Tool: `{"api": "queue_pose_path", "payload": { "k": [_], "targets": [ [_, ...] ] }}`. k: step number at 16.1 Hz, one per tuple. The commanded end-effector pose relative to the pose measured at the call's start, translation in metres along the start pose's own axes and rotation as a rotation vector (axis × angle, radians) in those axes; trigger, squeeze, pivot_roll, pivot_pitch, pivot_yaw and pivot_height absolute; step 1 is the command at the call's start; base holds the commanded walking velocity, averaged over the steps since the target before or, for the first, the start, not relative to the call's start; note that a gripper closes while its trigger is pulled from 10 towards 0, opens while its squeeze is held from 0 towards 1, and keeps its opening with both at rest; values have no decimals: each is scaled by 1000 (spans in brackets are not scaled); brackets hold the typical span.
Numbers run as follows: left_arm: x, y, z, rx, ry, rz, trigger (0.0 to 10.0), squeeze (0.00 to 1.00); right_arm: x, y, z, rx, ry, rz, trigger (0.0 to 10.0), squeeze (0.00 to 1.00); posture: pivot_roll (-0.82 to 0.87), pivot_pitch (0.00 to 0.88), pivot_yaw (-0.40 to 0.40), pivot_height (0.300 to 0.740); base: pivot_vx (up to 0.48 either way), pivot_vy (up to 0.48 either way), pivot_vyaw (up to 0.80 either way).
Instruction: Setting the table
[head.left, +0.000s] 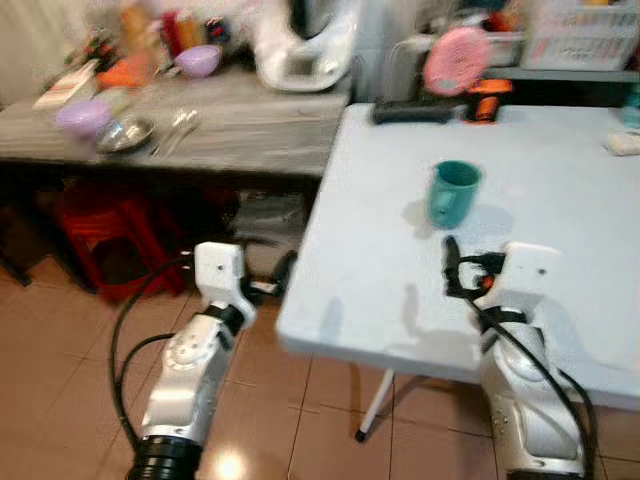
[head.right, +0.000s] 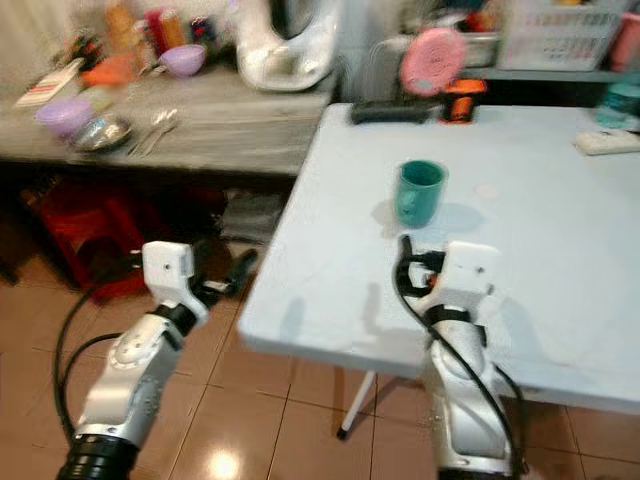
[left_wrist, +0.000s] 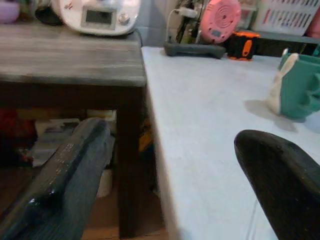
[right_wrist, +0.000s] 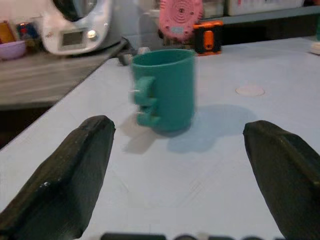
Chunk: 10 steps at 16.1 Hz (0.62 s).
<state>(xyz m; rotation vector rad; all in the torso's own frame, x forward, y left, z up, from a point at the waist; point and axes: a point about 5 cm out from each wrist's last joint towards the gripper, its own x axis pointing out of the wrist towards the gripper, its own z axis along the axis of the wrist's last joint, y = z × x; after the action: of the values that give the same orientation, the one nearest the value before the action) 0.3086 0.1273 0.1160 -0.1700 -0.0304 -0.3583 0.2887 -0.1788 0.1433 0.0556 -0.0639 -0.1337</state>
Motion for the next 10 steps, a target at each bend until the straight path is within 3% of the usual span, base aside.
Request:
{"api": "queue_pose_path", "payload": {
  "k": [1, 10],
  "targets": [
    [2, -6, 1, -6, -1, -27, 10000, 0, 0, -4, 0, -15, 2, -13, 10000, 0, -145, 18, 82, 740, 315, 0, 0],
    [1, -7, -2, -4, 9, -30, 10000, 0, -1, -4, -4, -19, 22, -5, 10000, 0, -147, 22, 78, 740, 314, 0, 0]
  ]
}}
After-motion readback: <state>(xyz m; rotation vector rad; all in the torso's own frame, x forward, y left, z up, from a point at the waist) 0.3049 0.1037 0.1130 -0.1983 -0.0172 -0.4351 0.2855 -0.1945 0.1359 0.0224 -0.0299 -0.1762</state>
